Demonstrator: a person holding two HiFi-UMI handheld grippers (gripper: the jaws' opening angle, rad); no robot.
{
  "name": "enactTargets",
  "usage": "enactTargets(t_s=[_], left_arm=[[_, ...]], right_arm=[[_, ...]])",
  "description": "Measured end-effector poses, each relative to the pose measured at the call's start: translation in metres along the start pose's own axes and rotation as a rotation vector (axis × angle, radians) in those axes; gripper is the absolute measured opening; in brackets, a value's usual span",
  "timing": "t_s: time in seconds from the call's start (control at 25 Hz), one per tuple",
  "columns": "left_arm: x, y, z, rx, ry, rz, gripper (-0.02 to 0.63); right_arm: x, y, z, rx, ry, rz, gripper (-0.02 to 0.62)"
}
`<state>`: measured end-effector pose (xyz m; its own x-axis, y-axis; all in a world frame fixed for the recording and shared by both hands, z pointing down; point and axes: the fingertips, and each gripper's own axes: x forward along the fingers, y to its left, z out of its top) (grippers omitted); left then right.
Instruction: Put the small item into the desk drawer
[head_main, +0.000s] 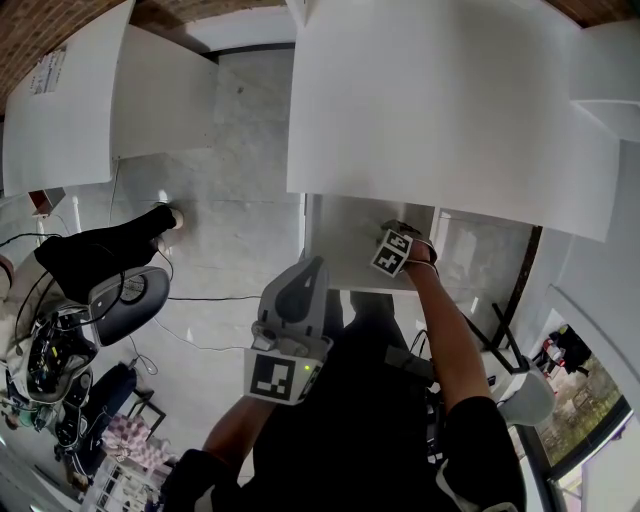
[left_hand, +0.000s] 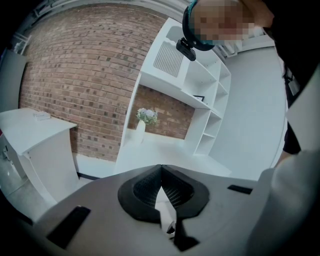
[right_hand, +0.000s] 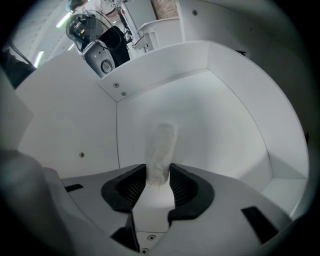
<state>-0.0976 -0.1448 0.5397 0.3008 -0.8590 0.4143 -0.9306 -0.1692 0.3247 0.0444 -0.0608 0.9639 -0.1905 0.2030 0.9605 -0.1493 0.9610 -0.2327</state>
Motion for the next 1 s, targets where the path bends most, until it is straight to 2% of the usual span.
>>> enactTargets(t_s=[0.28,0.52,0.68,0.88,1.0], left_arm=[[-0.004,0.001,-0.004,0.02,-0.007,-0.013,0.023],[-0.016,-0.019,0.019,0.076,-0.058,-0.032,0.023],[-0.032,-0.034,0.039,0.105,-0.114,-0.032,0.023],[-0.072,-0.078,0.046,0.179,-0.146,-0.03,0.023],[-0.089,-0.097,0.051,0.184,-0.186,-0.013,0.023]], right_arm=[[-0.001,-0.003,0.006,0.015,-0.009,-0.016,0.176],[-0.044,-0.008,0.017,0.103,-0.075,-0.058,0.179],[-0.098,-0.009,0.034,0.158,-0.18,-0.112,0.176],[-0.185,0.026,0.028,0.224,-0.334,-0.136,0.155],[-0.243,0.026,0.033,0.271,-0.478,-0.198,0.132]])
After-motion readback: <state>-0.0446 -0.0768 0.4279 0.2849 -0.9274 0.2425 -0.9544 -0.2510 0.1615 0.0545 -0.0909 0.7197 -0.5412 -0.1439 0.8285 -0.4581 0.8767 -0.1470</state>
